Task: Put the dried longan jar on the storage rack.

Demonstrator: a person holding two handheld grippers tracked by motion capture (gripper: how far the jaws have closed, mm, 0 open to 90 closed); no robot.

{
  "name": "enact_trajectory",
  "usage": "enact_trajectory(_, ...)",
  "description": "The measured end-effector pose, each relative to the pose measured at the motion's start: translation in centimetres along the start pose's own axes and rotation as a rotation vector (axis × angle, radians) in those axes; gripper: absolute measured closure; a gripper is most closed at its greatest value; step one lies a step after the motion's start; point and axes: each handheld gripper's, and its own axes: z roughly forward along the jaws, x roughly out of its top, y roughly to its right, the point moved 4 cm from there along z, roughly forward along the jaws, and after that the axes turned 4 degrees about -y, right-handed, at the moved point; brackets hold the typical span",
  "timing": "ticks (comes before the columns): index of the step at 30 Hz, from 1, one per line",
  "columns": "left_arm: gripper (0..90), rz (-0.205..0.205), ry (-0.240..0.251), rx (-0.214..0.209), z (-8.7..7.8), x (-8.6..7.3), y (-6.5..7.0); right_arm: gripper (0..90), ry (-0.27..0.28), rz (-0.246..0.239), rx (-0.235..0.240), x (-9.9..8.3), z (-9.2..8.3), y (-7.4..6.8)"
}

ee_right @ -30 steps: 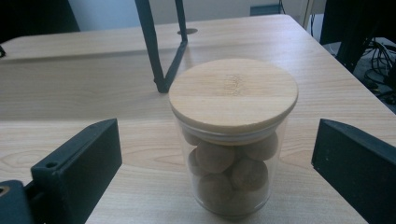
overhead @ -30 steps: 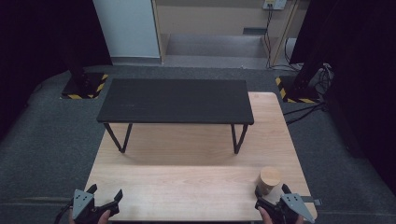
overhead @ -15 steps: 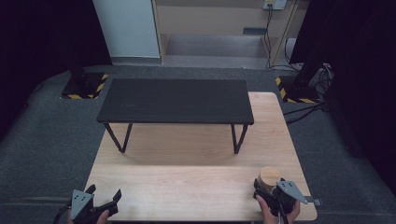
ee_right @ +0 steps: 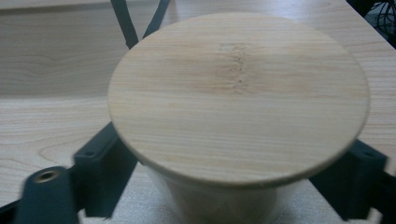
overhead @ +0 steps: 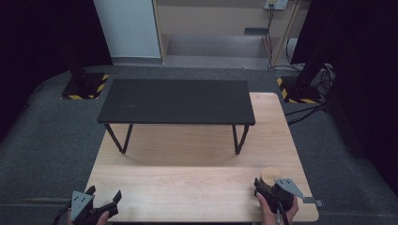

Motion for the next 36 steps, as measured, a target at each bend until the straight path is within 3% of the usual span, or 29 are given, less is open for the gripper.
enact_trajectory(1, 0.9, -0.001, 0.002, 0.0, 0.0, 0.0, 0.0, 23.1, 0.01, 0.0, -0.009, -0.1, 0.0, 0.0)
enact_trajectory(7, 0.9, -0.001, 0.001, -0.001, 0.0, 0.0, 0.0, 25.6, 0.029, -0.019, -0.021, -0.3, -0.3, -0.2)
enact_trajectory(10, 0.9, -0.001, 0.002, -0.002, 0.0, 0.0, 0.1, 25.6, 0.043, 0.003, -0.002, -0.3, -0.4, 0.1)
enact_trajectory(19, 0.9, 0.004, -0.002, -0.005, -0.1, 0.0, 0.0, 25.7, 0.069, -0.015, 0.002, -0.2, -0.9, -0.3)
enact_trajectory(36, 0.9, 0.004, 0.007, -0.009, -0.4, 0.1, 0.0, 25.7, 0.13, -0.031, 0.062, 2.4, -2.9, -1.6)
